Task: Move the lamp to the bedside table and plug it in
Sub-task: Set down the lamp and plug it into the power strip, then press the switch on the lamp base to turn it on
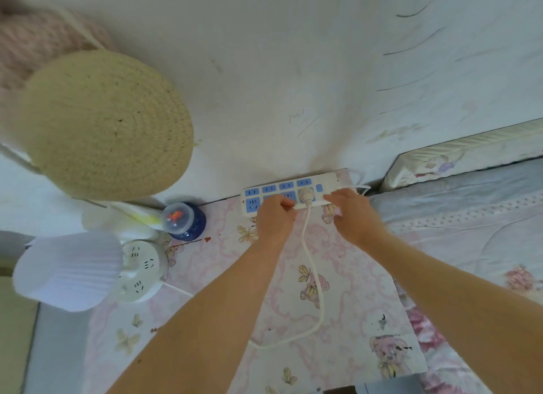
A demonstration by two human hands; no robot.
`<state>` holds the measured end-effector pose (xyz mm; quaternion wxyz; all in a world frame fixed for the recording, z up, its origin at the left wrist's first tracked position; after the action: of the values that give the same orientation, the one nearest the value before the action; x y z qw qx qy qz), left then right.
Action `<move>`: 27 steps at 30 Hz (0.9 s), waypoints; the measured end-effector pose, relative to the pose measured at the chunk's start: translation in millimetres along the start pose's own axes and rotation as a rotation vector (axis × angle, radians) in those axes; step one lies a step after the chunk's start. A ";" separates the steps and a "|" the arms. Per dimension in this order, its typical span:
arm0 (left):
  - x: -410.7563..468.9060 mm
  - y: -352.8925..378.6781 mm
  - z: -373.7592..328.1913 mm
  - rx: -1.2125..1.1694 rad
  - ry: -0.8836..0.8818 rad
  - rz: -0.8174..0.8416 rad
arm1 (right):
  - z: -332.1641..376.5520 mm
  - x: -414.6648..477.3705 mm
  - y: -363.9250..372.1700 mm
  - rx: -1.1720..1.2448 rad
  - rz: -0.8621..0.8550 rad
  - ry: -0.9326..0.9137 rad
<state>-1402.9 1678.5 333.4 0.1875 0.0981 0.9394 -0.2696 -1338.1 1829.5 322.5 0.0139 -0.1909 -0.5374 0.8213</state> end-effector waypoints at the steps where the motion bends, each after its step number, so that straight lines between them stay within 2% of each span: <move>1: -7.0 -6.0 6.2 0.001 0.012 -0.018 | 7.3 -7.9 0.7 -0.001 -0.042 -0.002; 4: -23.3 -21.7 24.9 -0.009 0.012 -0.052 | 28.7 -31.7 4.5 -0.008 -0.120 -0.041; 12: -67.1 -81.8 67.9 0.024 -0.017 -0.080 | 90.8 -83.9 26.4 -0.007 -0.077 -0.082; 18: -101.8 -151.5 113.4 0.070 -0.011 -0.128 | 154.9 -119.7 52.1 -0.033 0.011 -0.171; 27: -134.6 -231.1 194.8 0.133 -0.115 -0.195 | 229.2 -146.6 97.7 -0.106 0.195 -0.261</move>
<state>-1288.0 1368.4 343.7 0.2070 0.0028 0.9123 -0.3533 -1259.7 1553.8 359.6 -0.1458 -0.1343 -0.5561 0.8071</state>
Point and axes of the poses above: each hand's wrist, its own x-axis towards the middle knuckle, its own y-axis out of the palm, z = x × y, the point moved 1 cm from there along x, towards the middle knuckle, and after that the axes turned 13 degrees about -x, right-handed, at the moved point
